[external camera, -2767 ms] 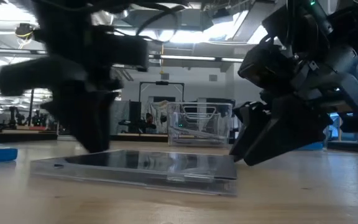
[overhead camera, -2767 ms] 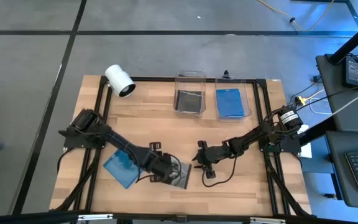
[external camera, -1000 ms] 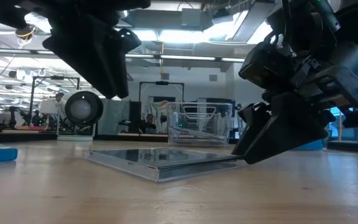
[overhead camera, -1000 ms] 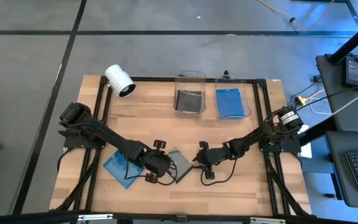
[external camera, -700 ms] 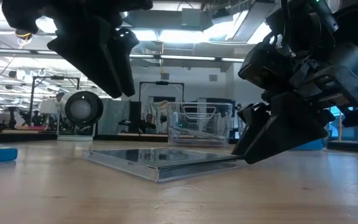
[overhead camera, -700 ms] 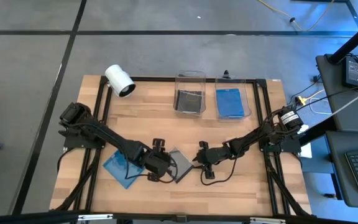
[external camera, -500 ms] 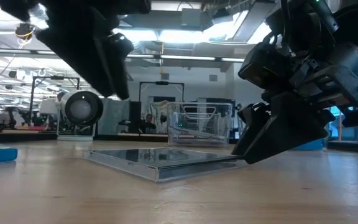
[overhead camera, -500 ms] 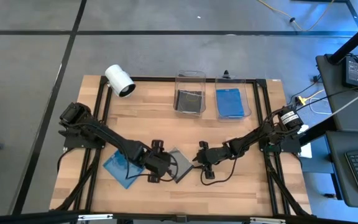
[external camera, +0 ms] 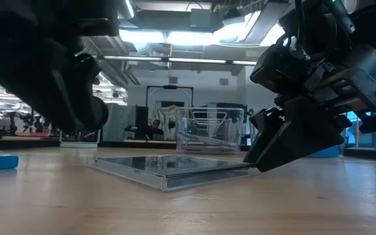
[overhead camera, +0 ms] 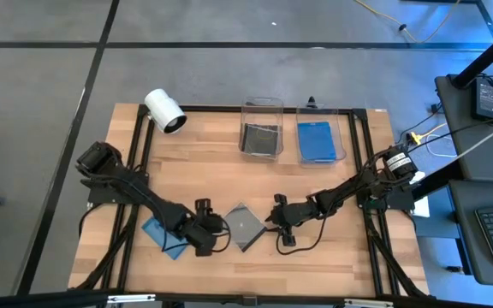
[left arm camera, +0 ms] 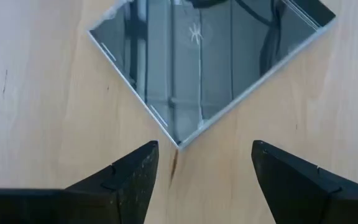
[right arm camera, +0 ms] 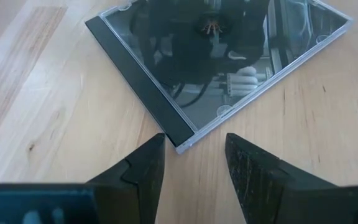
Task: Pick & place jewel cases by type
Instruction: Put the black CD case into the left transparent bin
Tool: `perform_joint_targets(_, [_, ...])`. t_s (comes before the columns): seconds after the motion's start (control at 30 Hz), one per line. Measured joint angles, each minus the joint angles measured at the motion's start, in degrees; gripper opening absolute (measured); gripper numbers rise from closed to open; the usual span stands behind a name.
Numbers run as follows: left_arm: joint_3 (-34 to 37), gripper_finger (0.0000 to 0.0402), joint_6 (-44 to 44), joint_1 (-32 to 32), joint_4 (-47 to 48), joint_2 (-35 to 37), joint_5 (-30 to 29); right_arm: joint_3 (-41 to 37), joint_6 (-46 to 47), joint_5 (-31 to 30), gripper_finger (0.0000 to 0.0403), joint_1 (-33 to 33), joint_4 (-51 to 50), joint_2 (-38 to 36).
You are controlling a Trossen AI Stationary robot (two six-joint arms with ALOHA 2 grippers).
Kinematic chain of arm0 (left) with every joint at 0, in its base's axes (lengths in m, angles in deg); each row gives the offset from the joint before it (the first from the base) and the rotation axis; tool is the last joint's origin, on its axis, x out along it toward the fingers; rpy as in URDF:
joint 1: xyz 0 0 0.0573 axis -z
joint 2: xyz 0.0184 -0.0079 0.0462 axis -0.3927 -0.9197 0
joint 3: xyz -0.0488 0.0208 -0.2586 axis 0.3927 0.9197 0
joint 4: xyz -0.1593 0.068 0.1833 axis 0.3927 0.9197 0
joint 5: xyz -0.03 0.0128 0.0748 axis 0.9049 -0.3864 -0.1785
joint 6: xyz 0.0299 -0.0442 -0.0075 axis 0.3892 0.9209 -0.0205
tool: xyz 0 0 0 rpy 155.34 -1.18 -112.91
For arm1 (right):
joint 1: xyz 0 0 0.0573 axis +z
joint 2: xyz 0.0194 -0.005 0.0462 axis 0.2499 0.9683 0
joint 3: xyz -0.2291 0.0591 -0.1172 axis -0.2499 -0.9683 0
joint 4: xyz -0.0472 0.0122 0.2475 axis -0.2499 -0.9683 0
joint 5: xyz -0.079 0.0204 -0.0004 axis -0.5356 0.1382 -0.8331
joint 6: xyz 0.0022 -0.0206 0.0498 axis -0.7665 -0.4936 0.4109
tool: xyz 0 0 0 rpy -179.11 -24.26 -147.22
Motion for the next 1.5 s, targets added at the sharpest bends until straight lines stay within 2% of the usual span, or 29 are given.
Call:
perform_joint_targets(0.27, [12.03,0.0255,3.52,0.94,-20.09,0.47,0.08,0.00,0.02,0.02,0.0172,0.00,0.07,0.00])
perform_joint_targets(0.43, [17.57,0.0249,7.10,1.01,-25.99,0.67,-1.16,0.00,1.87,0.01,0.0172,0.00,0.14,0.00])
perform_joint_targets(0.87, [27.77,0.0223,4.82,1.27,-45.89,0.57,-6.73,0.00,2.80,0.07,0.0172,0.02,1.20,0.07])
perform_joint_targets(1.07, [28.86,0.0198,0.22,1.25,-47.48,0.46,-8.43,0.00,2.67,0.07,0.0172,0.02,1.36,0.07])
perform_joint_targets(1.3, [28.91,0.0175,-6.93,1.05,-47.47,0.47,-9.62,0.11,-1.98,0.01,0.0172,0.10,-0.89,0.02])
perform_joint_targets(1.5, [28.91,0.0168,-7.91,-1.14,-47.46,0.49,-6.95,0.13,-7.64,-0.24,0.0172,0.37,-0.33,0.96])
